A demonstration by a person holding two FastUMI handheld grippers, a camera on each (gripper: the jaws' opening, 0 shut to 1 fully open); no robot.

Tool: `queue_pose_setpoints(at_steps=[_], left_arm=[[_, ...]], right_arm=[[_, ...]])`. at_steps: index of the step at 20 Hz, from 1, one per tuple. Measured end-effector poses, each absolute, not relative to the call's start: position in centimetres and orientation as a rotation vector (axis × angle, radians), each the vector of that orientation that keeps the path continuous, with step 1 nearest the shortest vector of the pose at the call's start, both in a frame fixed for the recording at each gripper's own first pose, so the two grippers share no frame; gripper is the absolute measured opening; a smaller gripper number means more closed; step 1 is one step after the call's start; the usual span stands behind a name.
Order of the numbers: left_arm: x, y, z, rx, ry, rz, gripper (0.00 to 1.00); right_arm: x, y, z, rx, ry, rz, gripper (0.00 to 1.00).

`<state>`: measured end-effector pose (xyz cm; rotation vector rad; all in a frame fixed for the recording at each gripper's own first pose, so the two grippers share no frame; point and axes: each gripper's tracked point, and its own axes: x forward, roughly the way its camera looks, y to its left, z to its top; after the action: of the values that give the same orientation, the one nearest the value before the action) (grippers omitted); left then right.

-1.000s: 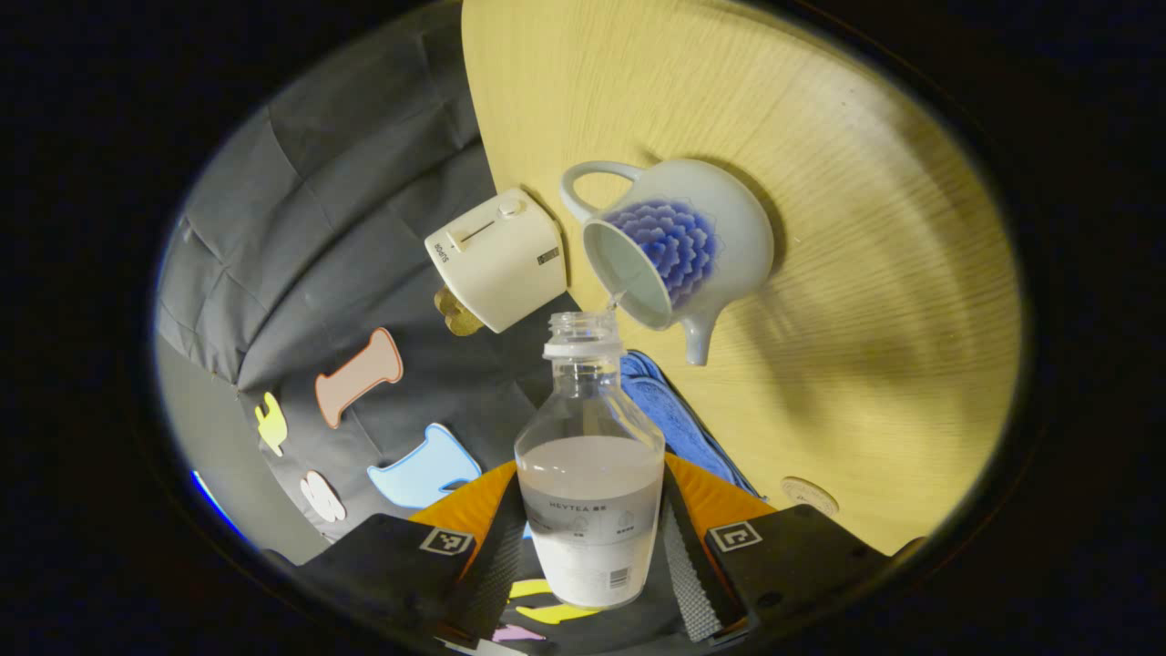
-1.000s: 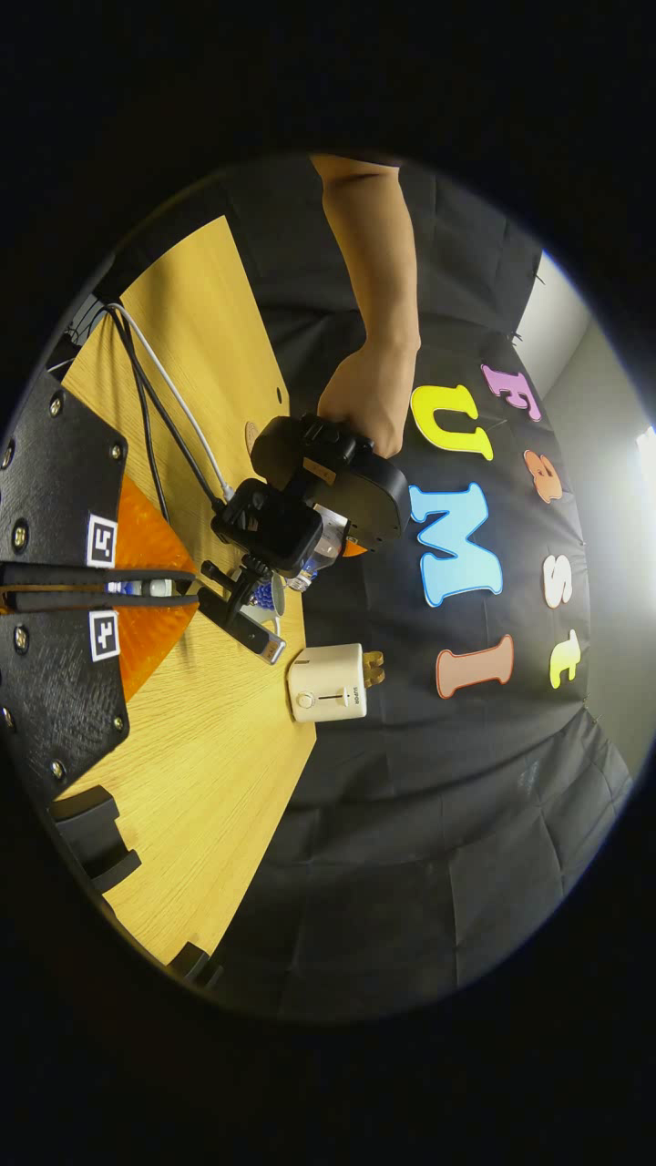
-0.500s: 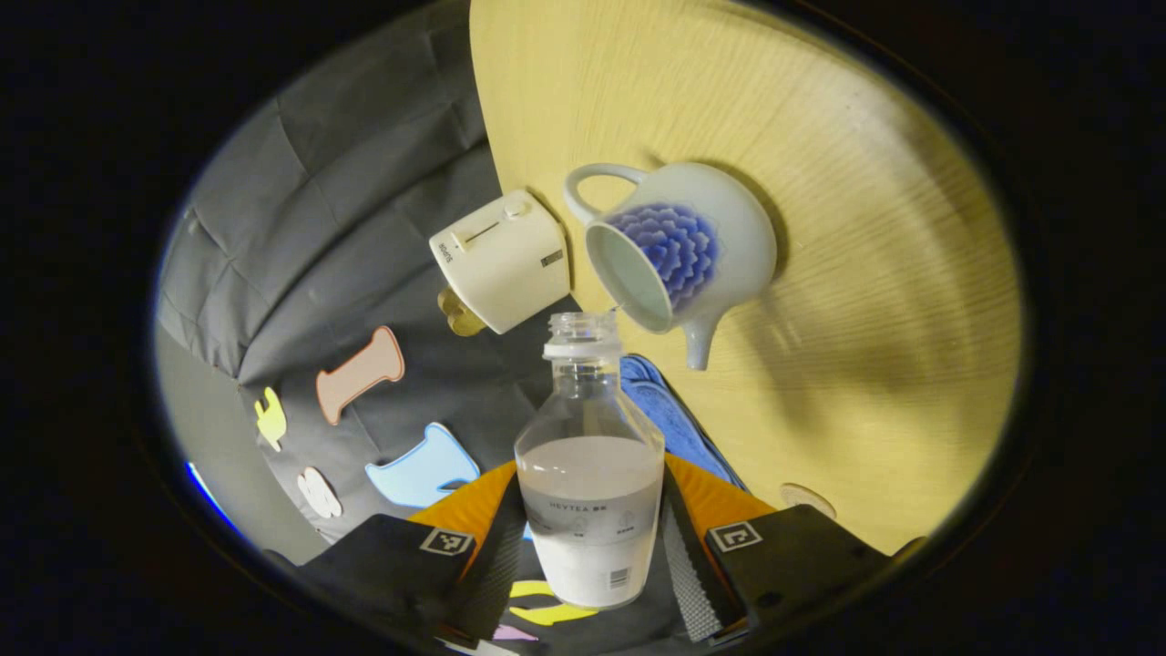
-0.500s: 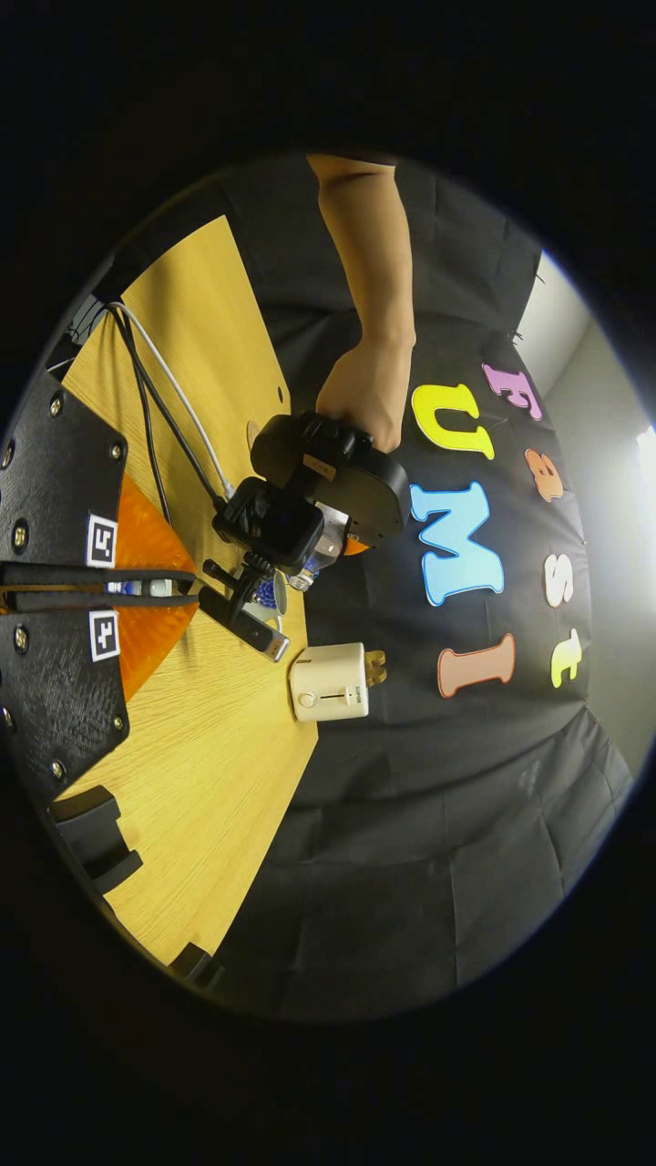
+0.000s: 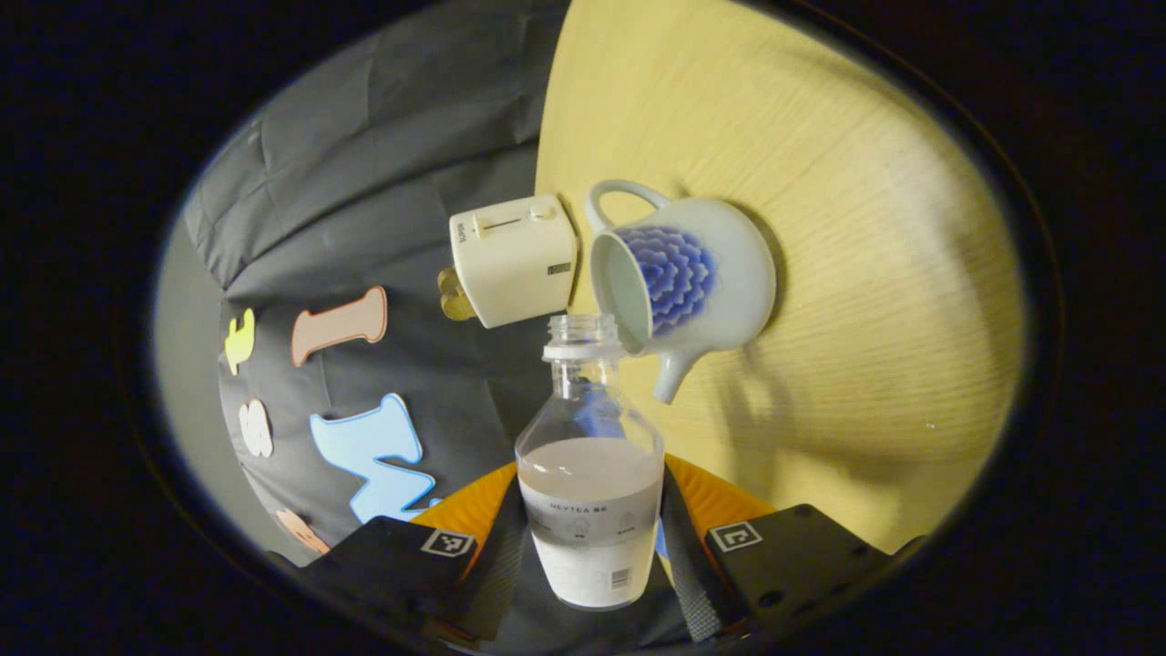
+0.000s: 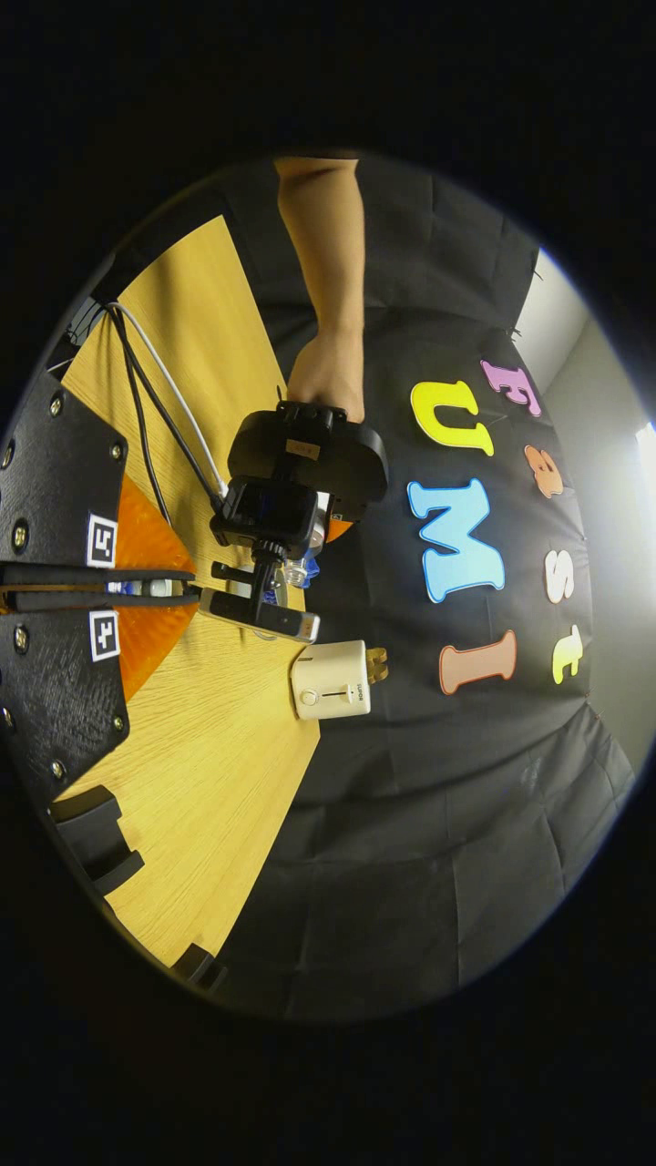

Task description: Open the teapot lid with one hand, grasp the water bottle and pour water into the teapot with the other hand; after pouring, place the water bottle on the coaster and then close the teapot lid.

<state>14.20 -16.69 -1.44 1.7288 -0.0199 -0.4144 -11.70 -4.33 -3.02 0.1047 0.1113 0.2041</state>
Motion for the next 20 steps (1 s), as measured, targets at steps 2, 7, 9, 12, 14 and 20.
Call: queue_pose_setpoints(at_steps=[2, 7, 9, 12, 14, 20], left_arm=[[13.9, -16.9, -1.3, 1.633, -0.036, -0.427, 0.85], [13.5, -14.9, -0.8, 1.387, -0.024, -0.413, 0.85], [13.1, -13.1, -0.3, 1.257, -0.010, -0.392, 0.85], [11.9, -10.7, 1.7, 1.064, -0.027, -0.352, 0.85], [11.0, -9.2, 3.6, 0.931, -0.062, -0.328, 0.85], [9.0, -3.4, 6.3, 0.524, -0.080, -0.288, 0.85]], right_arm=[[-11.7, -4.4, -2.7, 0.106, 0.103, 0.200, 0.03], [-12.4, -4.9, -0.3, 0.093, 0.033, 0.182, 0.03], [-12.4, -5.1, 0.7, 0.068, 0.006, 0.167, 0.03], [-11.8, -4.1, 1.6, 0.046, -0.010, 0.188, 0.03], [-10.9, -3.3, 1.8, 0.039, -0.008, 0.214, 0.03], [-7.5, -0.9, 2.9, 0.055, -0.011, 0.283, 0.03]])
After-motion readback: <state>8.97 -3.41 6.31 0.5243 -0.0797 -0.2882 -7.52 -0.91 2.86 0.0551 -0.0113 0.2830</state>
